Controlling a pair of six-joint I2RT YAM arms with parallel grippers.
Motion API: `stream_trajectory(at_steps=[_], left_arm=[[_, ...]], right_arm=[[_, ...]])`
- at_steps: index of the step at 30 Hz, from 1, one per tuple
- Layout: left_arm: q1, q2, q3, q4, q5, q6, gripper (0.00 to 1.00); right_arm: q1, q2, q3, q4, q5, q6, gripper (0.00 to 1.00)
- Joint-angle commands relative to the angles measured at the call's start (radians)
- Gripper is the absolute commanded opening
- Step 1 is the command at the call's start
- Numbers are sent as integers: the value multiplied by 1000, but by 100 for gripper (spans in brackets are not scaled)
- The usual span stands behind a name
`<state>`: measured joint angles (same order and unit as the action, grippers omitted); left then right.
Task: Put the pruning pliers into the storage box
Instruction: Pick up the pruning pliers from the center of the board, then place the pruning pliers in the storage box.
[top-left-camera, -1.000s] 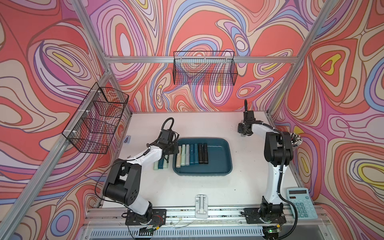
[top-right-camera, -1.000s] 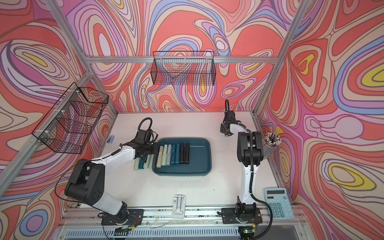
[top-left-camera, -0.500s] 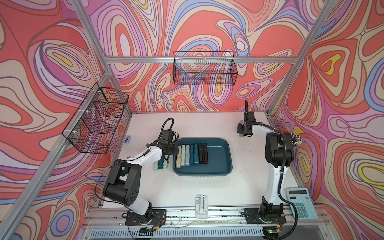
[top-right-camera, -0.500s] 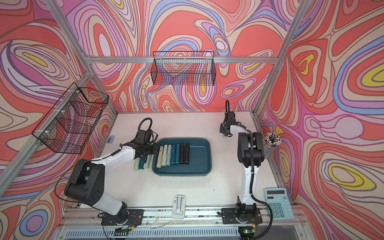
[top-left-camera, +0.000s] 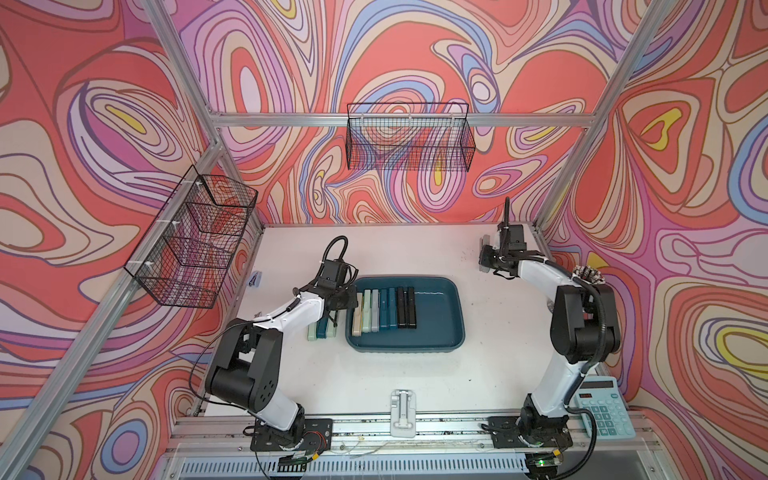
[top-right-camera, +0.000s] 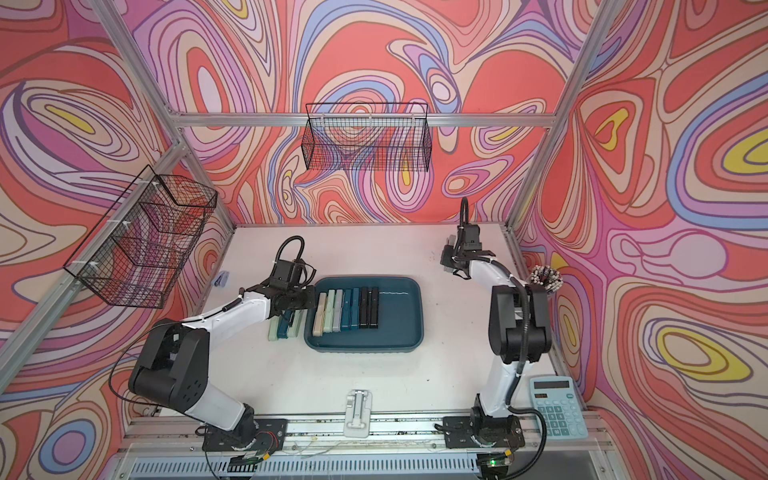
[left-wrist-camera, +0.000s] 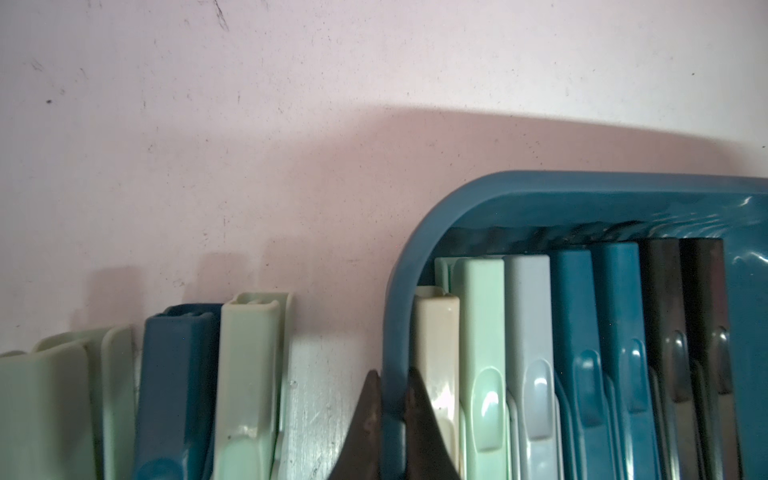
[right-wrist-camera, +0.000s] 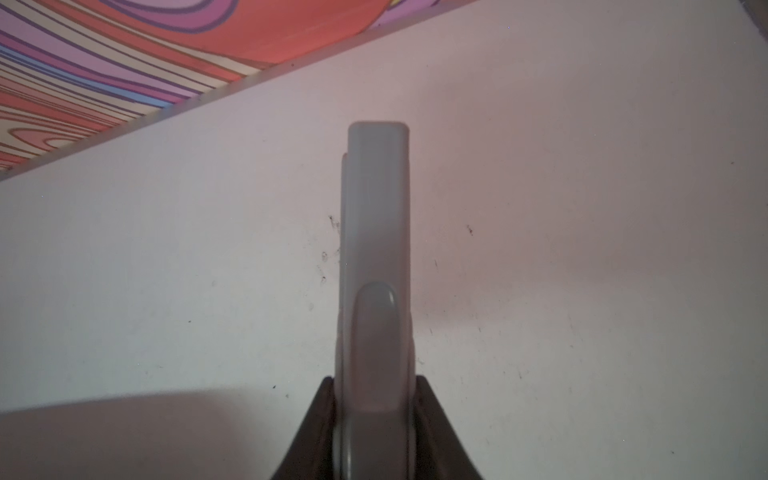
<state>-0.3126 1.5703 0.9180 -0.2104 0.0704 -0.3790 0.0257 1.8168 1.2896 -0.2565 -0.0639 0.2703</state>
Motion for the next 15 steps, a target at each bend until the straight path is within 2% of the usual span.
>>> stream_trajectory(at_steps=[1,5,15], left_arm=[[1,-25,-2,23,-6,-7,9],[1,-12,16,15,-8,-2,9],[1,12,15,34,1,-16,9]], right_arm=[[44,-104,-51,35,-21,25,23],[127,-193,-110,8,5,34,23],[360,-341,-213,-23,-1,163,24]])
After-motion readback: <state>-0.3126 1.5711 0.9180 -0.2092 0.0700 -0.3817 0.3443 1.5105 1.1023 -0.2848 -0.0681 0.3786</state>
